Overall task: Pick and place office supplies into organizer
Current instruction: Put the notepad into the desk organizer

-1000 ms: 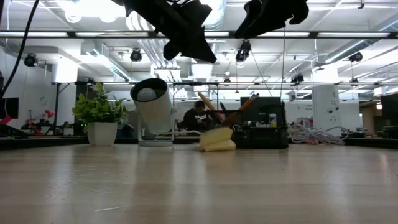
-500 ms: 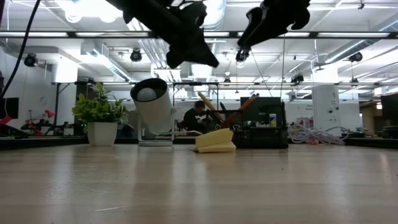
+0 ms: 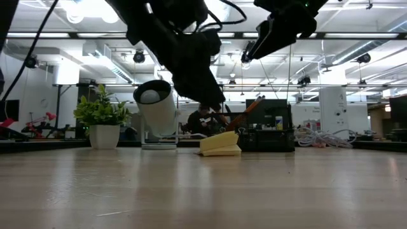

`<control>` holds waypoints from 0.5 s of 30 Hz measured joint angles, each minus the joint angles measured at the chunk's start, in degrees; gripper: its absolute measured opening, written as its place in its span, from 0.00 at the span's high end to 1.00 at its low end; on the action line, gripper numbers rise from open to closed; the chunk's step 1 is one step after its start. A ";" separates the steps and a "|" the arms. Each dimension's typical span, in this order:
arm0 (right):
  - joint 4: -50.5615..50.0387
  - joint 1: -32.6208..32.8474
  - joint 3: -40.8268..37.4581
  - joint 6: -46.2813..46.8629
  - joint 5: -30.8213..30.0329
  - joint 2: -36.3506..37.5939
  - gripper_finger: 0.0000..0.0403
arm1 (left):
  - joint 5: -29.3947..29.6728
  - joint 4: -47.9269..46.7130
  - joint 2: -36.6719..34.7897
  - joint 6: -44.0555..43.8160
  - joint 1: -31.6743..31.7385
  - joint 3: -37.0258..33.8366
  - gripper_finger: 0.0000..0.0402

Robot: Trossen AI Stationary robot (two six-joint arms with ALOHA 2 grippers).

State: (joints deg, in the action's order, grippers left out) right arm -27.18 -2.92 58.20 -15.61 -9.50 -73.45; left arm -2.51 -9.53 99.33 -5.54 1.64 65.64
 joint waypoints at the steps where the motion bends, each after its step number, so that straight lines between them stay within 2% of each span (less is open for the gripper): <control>1: -0.06 0.00 -0.04 0.22 -0.12 0.02 0.43 | 0.46 0.29 0.78 0.00 -0.35 0.12 0.37; 5: 0.01 0.00 -0.05 0.44 -0.15 0.02 0.43 | 7.61 -0.53 3.59 -0.29 -1.24 0.08 0.34; 8: 0.00 0.00 -0.05 0.56 -0.18 0.01 0.43 | 10.64 -0.34 5.10 -0.07 -1.13 0.26 0.36; 15: -0.02 0.00 -0.05 0.34 -1.23 0.00 0.43 | 10.88 0.01 9.19 0.14 -1.13 0.95 0.37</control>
State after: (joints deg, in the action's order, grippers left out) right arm -27.20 -2.92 58.15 -15.27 -10.73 -73.44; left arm 8.37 -9.52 108.51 -5.40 0.51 66.59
